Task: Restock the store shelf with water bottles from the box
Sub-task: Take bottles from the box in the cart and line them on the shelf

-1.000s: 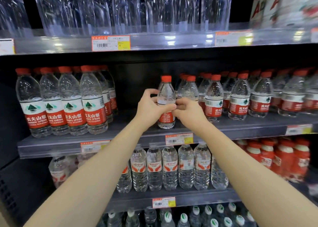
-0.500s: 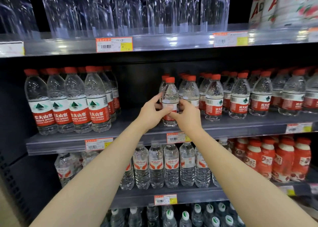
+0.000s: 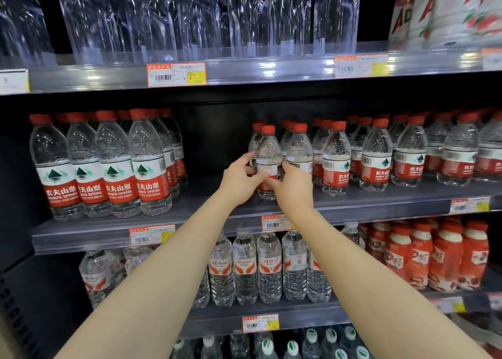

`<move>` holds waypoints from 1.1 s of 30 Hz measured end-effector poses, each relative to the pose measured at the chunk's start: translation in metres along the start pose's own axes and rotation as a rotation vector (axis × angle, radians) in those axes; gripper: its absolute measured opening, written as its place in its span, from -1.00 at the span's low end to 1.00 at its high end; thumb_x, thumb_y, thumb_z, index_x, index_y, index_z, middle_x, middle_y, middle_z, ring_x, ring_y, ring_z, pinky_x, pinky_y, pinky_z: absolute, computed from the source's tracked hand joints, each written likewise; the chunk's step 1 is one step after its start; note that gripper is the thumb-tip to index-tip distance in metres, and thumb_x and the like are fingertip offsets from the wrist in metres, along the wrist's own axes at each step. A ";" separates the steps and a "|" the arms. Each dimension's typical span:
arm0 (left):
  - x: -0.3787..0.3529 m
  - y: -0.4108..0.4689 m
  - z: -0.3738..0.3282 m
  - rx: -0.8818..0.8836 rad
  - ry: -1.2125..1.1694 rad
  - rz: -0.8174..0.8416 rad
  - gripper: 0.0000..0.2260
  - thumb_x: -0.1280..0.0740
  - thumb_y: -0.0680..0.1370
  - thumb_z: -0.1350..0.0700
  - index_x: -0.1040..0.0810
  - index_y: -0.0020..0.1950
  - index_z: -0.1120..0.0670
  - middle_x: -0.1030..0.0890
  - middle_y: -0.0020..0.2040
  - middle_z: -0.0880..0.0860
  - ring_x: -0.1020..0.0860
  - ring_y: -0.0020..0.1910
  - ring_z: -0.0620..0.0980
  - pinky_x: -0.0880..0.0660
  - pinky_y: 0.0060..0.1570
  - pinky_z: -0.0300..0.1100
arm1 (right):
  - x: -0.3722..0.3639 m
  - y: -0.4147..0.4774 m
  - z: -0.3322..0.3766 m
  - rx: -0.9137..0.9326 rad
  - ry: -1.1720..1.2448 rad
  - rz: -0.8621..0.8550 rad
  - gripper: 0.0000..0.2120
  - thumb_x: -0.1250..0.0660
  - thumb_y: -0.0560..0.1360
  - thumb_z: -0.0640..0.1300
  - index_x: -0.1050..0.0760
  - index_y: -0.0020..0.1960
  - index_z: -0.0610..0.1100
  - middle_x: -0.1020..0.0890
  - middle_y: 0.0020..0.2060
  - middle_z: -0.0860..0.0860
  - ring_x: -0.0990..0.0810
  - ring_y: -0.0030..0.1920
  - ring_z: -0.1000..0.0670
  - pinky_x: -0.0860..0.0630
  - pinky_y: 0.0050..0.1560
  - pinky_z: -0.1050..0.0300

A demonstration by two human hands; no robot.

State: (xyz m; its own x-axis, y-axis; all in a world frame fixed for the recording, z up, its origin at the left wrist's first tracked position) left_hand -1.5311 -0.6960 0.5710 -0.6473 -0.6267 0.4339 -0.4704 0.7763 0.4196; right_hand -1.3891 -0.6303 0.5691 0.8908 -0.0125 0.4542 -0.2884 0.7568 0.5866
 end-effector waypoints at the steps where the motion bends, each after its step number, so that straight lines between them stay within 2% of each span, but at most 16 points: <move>1: 0.000 0.001 0.001 0.001 0.008 -0.002 -0.35 -0.49 0.58 0.01 -0.31 0.63 -0.13 -0.62 -0.06 -0.21 -0.60 0.01 -0.22 -0.60 0.26 0.10 | 0.000 0.000 0.001 -0.008 -0.011 -0.013 -0.73 -0.48 0.54 -0.08 -0.59 0.21 -0.11 -0.54 -0.22 0.10 -0.50 -0.23 0.06 -0.35 -0.30 0.21; 3: 0.000 0.002 0.001 -0.007 0.030 0.002 -0.35 -0.48 0.59 0.00 -0.29 0.64 -0.13 -0.61 -0.07 -0.22 -0.58 0.00 -0.25 -0.60 0.25 0.09 | -0.001 -0.001 0.000 -0.028 0.006 -0.034 -0.75 -0.48 0.54 -0.06 -0.60 0.18 -0.11 -0.59 -0.18 0.06 -0.54 -0.19 0.01 -0.42 -0.21 0.14; 9: 0.002 0.004 0.002 -0.035 0.072 0.004 -0.33 -0.48 0.59 -0.04 -0.28 0.64 -0.13 -0.65 0.00 -0.10 -0.65 0.03 -0.09 -0.65 0.15 0.03 | -0.004 -0.006 -0.005 -0.074 -0.039 -0.036 -0.72 -0.45 0.56 0.02 -0.57 0.17 -0.13 -0.63 -0.17 0.00 -0.54 -0.20 0.00 -0.40 -0.23 0.12; 12: 0.009 0.001 0.002 -0.065 0.064 -0.051 -0.42 -0.47 0.59 -0.05 -0.38 0.58 -0.12 -0.65 0.06 -0.12 -0.65 0.02 -0.12 -0.60 0.06 -0.20 | 0.002 -0.008 -0.007 -0.092 -0.040 -0.027 -0.63 -0.45 0.57 0.02 -0.55 0.26 -0.18 -0.58 -0.17 0.02 -0.54 -0.15 -0.01 -0.44 -0.15 0.10; 14: 0.019 0.001 0.002 -0.072 0.063 -0.125 -0.53 -0.40 0.64 0.03 -0.43 0.55 -0.05 -0.66 0.10 -0.09 -0.63 -0.01 -0.18 -0.56 0.02 -0.26 | 0.005 -0.008 -0.009 -0.097 -0.052 -0.021 -0.62 -0.46 0.56 0.01 -0.56 0.25 -0.21 -0.65 -0.12 -0.03 -0.62 -0.06 -0.07 -0.51 -0.06 0.06; 16: 0.024 0.004 0.003 -0.066 0.085 -0.167 -0.55 -0.34 0.67 0.11 -0.41 0.57 0.03 -0.65 0.28 0.00 -0.62 0.04 -0.14 -0.52 0.11 -0.25 | 0.008 -0.008 -0.011 -0.100 -0.064 -0.027 -0.62 -0.48 0.54 0.02 -0.59 0.21 -0.22 -0.69 -0.07 -0.06 -0.65 0.01 -0.10 -0.57 0.01 0.01; 19: 0.013 0.007 0.006 -0.048 0.106 -0.092 -0.45 -0.35 0.68 0.10 -0.27 0.65 0.09 -0.46 0.55 0.08 -0.54 0.40 0.03 -0.40 0.27 -0.25 | 0.010 -0.008 -0.011 -0.100 -0.065 -0.030 -0.62 -0.49 0.53 0.05 -0.61 0.19 -0.21 -0.71 -0.05 -0.08 -0.67 0.02 -0.11 -0.61 0.04 -0.03; 21: 0.009 0.009 0.010 -0.022 0.088 -0.063 -0.41 -0.35 0.68 0.08 -0.22 0.67 0.11 -0.39 0.59 0.10 -0.46 0.50 0.07 -0.37 0.36 -0.20 | 0.012 -0.009 -0.009 -0.099 -0.059 -0.030 -0.63 -0.49 0.52 0.05 -0.62 0.18 -0.20 -0.71 -0.07 -0.07 -0.67 0.00 -0.10 -0.62 0.02 -0.04; 25: 0.006 0.015 0.019 0.025 0.023 -0.013 -0.36 -0.36 0.67 0.07 -0.16 0.69 0.13 -0.31 0.63 0.15 -0.36 0.57 0.09 -0.32 0.52 -0.09 | 0.012 -0.009 -0.007 -0.090 -0.054 -0.028 -0.67 -0.49 0.52 0.03 -0.64 0.16 -0.17 -0.71 -0.09 -0.04 -0.68 -0.02 -0.09 -0.62 0.00 -0.01; 31: -0.002 0.015 0.025 0.070 -0.089 0.094 -0.32 -0.36 0.68 0.14 -0.07 0.70 0.18 -0.23 0.66 0.18 -0.27 0.62 0.08 -0.26 0.50 -0.16 | 0.012 -0.009 -0.008 -0.094 -0.035 -0.038 -0.65 -0.49 0.53 0.02 -0.63 0.21 -0.17 -0.71 -0.09 -0.04 -0.68 -0.02 -0.08 -0.62 0.01 -0.02; 33: -0.004 0.016 0.026 0.077 -0.078 0.123 -0.33 -0.35 0.69 0.14 -0.07 0.69 0.19 -0.22 0.66 0.16 -0.26 0.62 0.05 -0.25 0.44 -0.26 | 0.012 -0.009 -0.009 -0.096 -0.034 -0.037 -0.65 -0.48 0.53 0.01 -0.62 0.21 -0.18 -0.70 -0.09 -0.04 -0.67 -0.02 -0.09 -0.62 0.01 -0.02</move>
State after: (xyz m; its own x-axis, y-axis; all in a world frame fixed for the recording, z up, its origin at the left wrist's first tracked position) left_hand -1.5517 -0.6798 0.5555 -0.7459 -0.5215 0.4144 -0.4268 0.8518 0.3036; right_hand -1.3730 -0.6317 0.5635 0.8873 -0.0629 0.4568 -0.2187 0.8147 0.5370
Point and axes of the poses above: each hand's wrist, its own y-axis towards the middle knuckle, its own x-axis out of the back of the hand, z = x × y, the point moved 9 cm from there along y, towards the middle knuckle
